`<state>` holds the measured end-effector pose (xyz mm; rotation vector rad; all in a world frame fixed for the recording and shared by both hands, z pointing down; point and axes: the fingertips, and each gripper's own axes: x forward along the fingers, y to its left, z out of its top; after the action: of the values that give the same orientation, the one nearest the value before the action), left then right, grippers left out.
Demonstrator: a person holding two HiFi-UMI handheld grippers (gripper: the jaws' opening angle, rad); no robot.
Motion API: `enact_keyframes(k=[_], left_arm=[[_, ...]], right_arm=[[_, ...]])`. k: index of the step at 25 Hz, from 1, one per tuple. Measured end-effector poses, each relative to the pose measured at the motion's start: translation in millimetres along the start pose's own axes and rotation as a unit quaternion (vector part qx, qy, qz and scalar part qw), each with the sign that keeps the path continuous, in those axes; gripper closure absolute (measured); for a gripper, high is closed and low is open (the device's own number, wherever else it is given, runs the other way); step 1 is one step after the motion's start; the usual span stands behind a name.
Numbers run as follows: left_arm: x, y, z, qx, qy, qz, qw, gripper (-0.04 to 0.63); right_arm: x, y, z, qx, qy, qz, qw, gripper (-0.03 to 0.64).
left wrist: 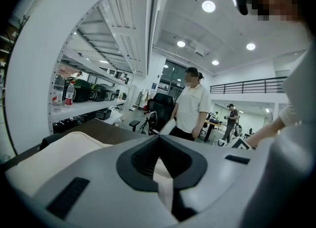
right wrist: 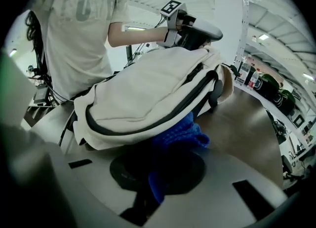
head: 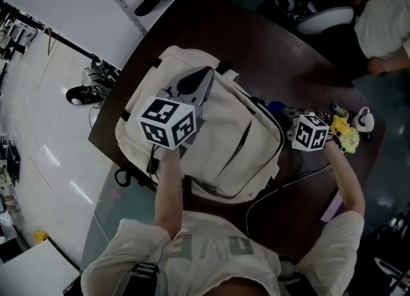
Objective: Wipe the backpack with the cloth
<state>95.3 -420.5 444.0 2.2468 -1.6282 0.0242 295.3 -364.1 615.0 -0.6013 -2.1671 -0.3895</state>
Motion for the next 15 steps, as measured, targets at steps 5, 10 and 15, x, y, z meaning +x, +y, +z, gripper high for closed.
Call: enact_keyframes(k=[5, 10, 15], left_arm=[[0.1, 1.5, -2.2, 0.002, 0.003, 0.000, 1.0000, 0.592], [0.5, 3.2, -1.7, -0.004, 0.001, 0.000, 1.0000, 0.592], [-2.7, 4.6, -2.4, -0.014, -0.009, -0.007, 0.9998, 0.592]], right_arm=[[-3.0, 14.3, -6.1, 0.006, 0.015, 0.008, 1.000, 0.580], [-9.6, 19.7, -11.8, 0.021, 0.026, 0.002, 0.999, 0.580], [-35.1, -18.3, -12.9, 0.117, -0.007, -0.139, 0.983, 0.580]])
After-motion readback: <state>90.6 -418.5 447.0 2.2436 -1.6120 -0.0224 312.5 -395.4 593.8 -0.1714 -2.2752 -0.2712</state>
